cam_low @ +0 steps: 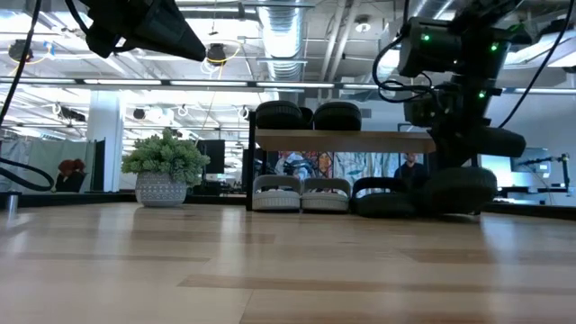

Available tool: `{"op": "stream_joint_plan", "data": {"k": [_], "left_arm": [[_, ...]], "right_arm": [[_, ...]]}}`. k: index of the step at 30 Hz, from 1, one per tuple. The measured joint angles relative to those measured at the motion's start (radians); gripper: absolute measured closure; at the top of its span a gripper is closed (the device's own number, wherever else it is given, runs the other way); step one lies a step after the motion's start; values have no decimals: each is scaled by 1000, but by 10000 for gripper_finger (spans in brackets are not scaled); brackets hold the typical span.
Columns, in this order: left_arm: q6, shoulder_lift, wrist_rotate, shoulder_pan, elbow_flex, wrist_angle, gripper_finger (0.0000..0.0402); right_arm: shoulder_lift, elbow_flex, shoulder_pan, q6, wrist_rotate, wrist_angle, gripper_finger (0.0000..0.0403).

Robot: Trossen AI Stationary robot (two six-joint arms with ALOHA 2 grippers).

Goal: Pick and place slides into the shelf
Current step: Put the black slide under the shelf

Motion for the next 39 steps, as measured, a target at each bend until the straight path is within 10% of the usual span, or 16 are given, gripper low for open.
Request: {"op": "stream_joint_plan", "data": {"k": [23,39], "left_arm": [[7,0,6,10,0,0,401],[7,0,6,10,0,0,401]], "right_arm": [[0,0,1,44,89,-27,400],[0,0,2,44,84,-27,309]]}}
